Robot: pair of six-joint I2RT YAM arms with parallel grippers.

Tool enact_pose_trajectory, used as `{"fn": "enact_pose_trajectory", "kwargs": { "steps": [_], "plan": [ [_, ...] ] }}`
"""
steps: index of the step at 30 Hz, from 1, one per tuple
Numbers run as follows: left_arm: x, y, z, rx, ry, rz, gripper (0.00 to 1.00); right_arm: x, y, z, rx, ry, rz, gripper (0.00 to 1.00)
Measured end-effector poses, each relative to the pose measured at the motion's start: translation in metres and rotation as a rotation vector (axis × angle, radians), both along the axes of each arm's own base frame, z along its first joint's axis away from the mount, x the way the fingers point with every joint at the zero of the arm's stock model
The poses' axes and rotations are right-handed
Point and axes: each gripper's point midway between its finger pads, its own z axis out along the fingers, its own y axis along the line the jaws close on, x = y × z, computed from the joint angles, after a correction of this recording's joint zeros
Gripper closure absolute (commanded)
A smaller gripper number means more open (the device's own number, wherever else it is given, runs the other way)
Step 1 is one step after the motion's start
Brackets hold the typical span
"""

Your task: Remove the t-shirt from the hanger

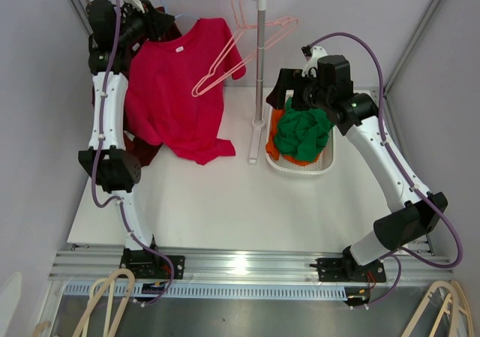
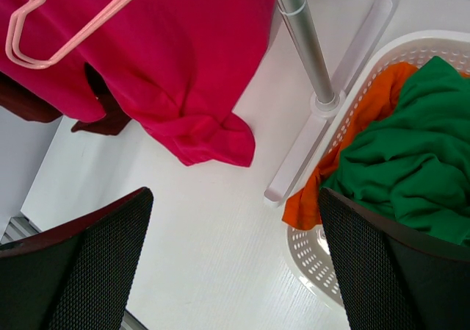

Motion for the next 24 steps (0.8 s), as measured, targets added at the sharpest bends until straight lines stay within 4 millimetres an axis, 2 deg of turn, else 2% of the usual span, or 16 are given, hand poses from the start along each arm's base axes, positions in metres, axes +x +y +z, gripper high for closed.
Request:
{"fn": "enact_pose_trajectory", "kwargs": {
  "steps": [4,5,6,12,16,19,24],
  "plan": [
    [0.000,-0.005,0.001,0.001,-0.004,-0.003,0.91,0.000,0.000,-0.002,-0.001,0.004,0.000,0.01],
    [0.000,-0.007,0.001,0.001,-0.006,-0.001,0.98,0.000,0.000,-0.003,-0.002,0.006,0.000,0.01],
    [0.001,-0.010,0.001,0.006,-0.010,-0.001,0.99,0.000,0.000,-0.004,-0.003,0.009,0.000,0.01],
    [-0.002,-0.038,0.004,0.013,-0.021,-0.012,0.99,0.000,0.000,-0.007,-0.005,0.014,0.001,0.00],
    [-0.002,-0.049,0.005,-0.003,-0.009,-0.001,0.99,0.000,0.000,-0.008,-0.004,0.013,0.002,0.00],
    [0.000,-0.042,0.010,-0.032,0.003,0.071,0.99,-0.001,0.001,-0.012,-0.006,0.023,0.006,0.00],
    [-0.002,-0.014,0.026,-0.100,0.009,0.263,0.99,-0.001,0.001,-0.021,-0.012,0.037,0.007,0.00]
  ]
}}
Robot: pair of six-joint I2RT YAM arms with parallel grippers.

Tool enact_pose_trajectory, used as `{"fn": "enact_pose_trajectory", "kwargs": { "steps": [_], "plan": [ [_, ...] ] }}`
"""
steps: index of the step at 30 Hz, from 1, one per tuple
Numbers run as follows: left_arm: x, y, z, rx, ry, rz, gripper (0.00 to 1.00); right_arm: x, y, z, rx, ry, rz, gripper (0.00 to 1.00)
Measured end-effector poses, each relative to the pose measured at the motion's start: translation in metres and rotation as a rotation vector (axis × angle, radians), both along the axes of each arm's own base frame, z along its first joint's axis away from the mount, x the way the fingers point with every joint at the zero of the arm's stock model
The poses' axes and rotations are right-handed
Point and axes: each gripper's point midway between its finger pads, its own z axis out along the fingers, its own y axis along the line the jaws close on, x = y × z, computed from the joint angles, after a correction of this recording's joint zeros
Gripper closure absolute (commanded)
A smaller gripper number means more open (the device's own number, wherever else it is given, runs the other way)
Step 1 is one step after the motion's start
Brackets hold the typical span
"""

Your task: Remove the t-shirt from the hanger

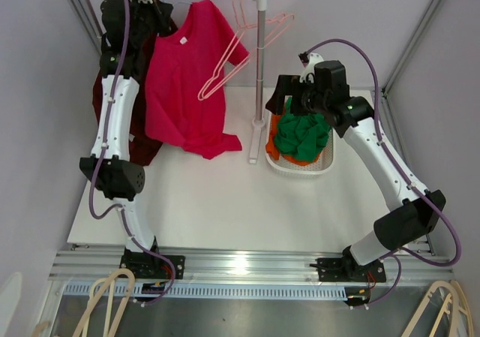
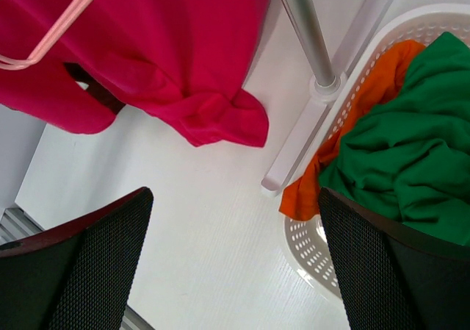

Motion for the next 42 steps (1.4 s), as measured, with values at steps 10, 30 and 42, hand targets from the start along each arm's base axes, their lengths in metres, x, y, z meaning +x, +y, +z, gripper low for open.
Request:
{"fn": "enact_pose_trajectory", "kwargs": {
  "steps": [10,30,42],
  "plan": [
    [-0.043,0.021,0.052,-0.072,-0.059,0.199,0.99,-0.012,-0.005,-0.006,0.003,0.002,0.010,0.01],
    [-0.180,0.035,0.064,-0.091,-0.013,0.589,0.99,-0.224,0.124,0.057,0.100,-0.383,0.610,0.00],
    [-0.199,0.046,-0.023,0.020,0.171,0.757,0.99,-0.245,0.195,0.056,0.188,-0.481,0.637,0.01]
  ]
}}
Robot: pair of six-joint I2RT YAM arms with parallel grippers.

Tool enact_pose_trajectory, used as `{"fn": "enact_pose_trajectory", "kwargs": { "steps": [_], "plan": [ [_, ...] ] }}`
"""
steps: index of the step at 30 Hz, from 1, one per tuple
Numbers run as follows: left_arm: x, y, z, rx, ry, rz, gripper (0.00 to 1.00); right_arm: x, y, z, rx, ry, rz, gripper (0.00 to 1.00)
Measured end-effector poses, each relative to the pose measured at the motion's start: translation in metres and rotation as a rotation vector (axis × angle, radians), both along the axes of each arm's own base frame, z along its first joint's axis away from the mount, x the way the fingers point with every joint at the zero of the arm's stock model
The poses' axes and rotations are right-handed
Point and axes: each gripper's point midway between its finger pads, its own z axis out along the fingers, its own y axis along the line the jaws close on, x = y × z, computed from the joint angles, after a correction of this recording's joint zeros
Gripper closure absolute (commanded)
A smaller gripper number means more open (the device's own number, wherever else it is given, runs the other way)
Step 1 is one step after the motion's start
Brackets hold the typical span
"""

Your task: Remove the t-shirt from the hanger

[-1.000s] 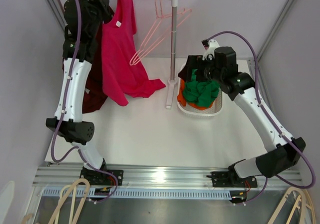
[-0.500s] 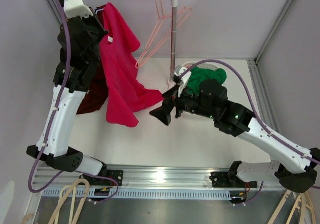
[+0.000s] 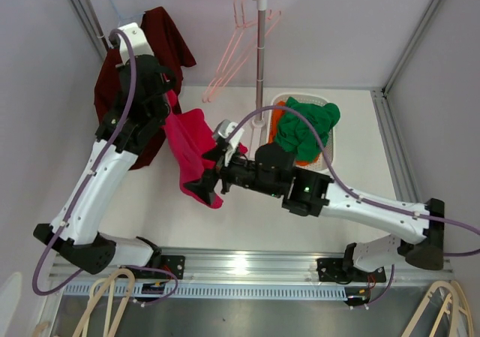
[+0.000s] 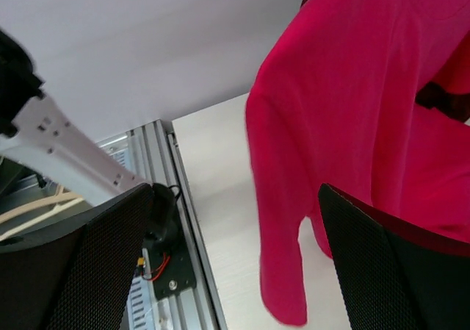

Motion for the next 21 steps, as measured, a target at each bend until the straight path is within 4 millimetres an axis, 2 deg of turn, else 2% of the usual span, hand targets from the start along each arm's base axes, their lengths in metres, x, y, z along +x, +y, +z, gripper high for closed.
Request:
{"fn": "enact_pose_trajectory", "kwargs": {
  "steps": [3,6,8,9,11,12,13,18,21],
  "plan": [
    [-0.010,0.004,-0.005,-0.014,-0.004,0.002,0.99,0.011,0.025,-0.010,-0.006,0.001,-0.028,0.00],
    [-0.021,0.009,0.001,-0.026,-0.026,0.007,0.99,0.021,0.047,-0.027,-0.034,0.016,-0.055,0.00],
    [-0.026,0.012,0.008,-0.038,-0.050,0.012,0.99,0.025,0.057,-0.038,-0.054,0.032,-0.068,0.04],
    [-0.027,0.013,0.011,-0.042,-0.062,0.016,0.99,0.026,0.060,-0.042,-0.062,0.040,-0.076,0.10],
    [-0.028,0.014,0.017,-0.046,-0.083,0.021,0.99,0.028,0.063,-0.050,-0.078,0.051,-0.093,0.40],
    [-0.028,0.015,0.019,-0.044,-0.089,0.024,0.99,0.028,0.064,-0.053,-0.083,0.063,-0.103,0.61],
    [-0.028,0.015,0.020,-0.038,-0.090,0.026,0.99,0.029,0.063,-0.055,-0.089,0.065,-0.113,0.98],
    [-0.022,0.015,0.023,-0.010,-0.100,0.046,0.99,0.030,0.057,-0.058,-0.106,0.097,-0.164,1.00],
    [-0.014,0.012,0.023,-0.002,-0.105,0.051,0.99,0.024,0.048,-0.055,-0.117,0.094,-0.184,1.00]
  ]
}}
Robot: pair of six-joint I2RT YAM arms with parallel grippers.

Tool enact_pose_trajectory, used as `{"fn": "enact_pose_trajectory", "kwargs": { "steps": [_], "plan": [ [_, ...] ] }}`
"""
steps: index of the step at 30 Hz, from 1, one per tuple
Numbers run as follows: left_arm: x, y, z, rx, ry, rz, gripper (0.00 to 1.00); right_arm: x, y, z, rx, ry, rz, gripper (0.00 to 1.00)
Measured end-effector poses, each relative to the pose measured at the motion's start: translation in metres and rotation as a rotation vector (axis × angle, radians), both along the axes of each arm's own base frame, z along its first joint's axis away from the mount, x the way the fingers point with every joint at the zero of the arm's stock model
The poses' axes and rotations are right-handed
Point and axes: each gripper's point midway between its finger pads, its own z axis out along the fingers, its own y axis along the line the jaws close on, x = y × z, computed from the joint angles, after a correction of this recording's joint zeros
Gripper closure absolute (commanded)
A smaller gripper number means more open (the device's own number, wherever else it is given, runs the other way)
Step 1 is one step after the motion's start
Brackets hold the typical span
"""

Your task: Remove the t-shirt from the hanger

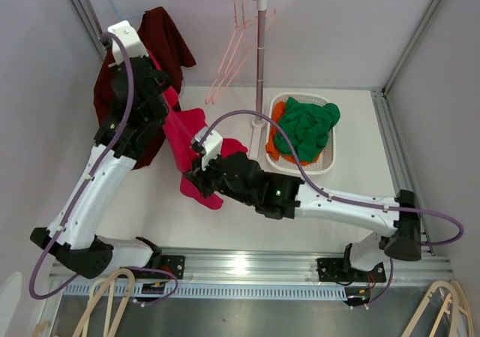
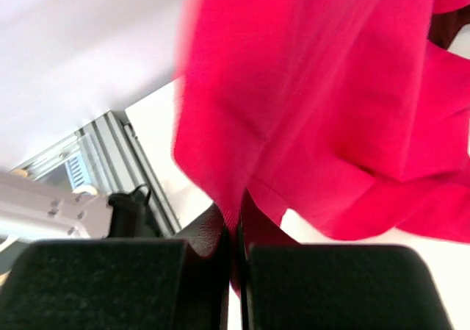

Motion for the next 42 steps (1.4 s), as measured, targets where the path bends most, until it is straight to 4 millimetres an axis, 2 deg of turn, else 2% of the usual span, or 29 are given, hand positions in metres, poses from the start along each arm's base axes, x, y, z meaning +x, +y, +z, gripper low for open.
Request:
{"fn": "enact_pose_trajectory", "kwargs": {
  "steps": [3,8,11,13,17,20,23,25,27,29,33,36,38,42],
  "plan": [
    [0.017,-0.007,-0.011,0.009,0.030,-0.002,0.99,-0.020,-0.016,0.009,-0.005,-0.011,-0.002,1.00],
    [0.059,-0.024,-0.035,0.037,0.121,-0.014,0.99,-0.061,-0.047,0.023,-0.003,-0.035,-0.002,1.00],
    [0.076,-0.035,-0.050,0.058,0.173,-0.032,0.99,-0.088,-0.068,0.019,-0.016,-0.054,0.001,1.00],
    [0.084,-0.040,-0.054,0.071,0.200,-0.044,0.99,-0.103,-0.080,0.012,-0.034,-0.064,0.005,1.00],
    [0.091,-0.047,-0.047,0.080,0.222,-0.062,0.99,-0.099,-0.102,-0.009,-0.055,-0.049,-0.056,1.00],
    [0.088,-0.051,-0.036,0.059,0.231,-0.094,0.99,-0.092,-0.104,-0.036,-0.088,-0.020,-0.087,1.00],
    [0.073,-0.057,-0.022,0.028,0.221,-0.139,0.99,-0.078,-0.098,-0.066,-0.143,0.008,-0.113,1.00],
    [0.056,-0.062,-0.014,0.018,0.210,-0.169,0.99,-0.073,-0.094,-0.079,-0.172,0.014,-0.113,1.00],
    [0.035,-0.066,-0.008,-0.008,0.197,-0.213,0.99,-0.070,-0.090,-0.083,-0.180,0.020,-0.104,1.00],
    [0.015,-0.067,-0.006,-0.044,0.190,-0.259,0.99,-0.061,-0.089,-0.078,-0.174,0.028,-0.102,1.00],
    [-0.029,-0.058,-0.011,-0.099,0.186,-0.329,0.99,-0.021,-0.088,-0.053,-0.133,0.041,-0.168,1.00],
    [-0.067,-0.066,-0.017,-0.126,0.202,-0.457,0.99,0.018,-0.092,-0.042,-0.111,0.062,-0.229,1.00],
    [-0.090,-0.075,-0.019,-0.137,0.224,-0.548,0.99,0.043,-0.097,-0.046,-0.117,0.081,-0.266,1.00],
    [-0.125,-0.078,-0.036,-0.153,0.287,-0.659,0.99,0.082,-0.105,-0.080,-0.184,0.139,-0.315,1.00]
  ]
}}
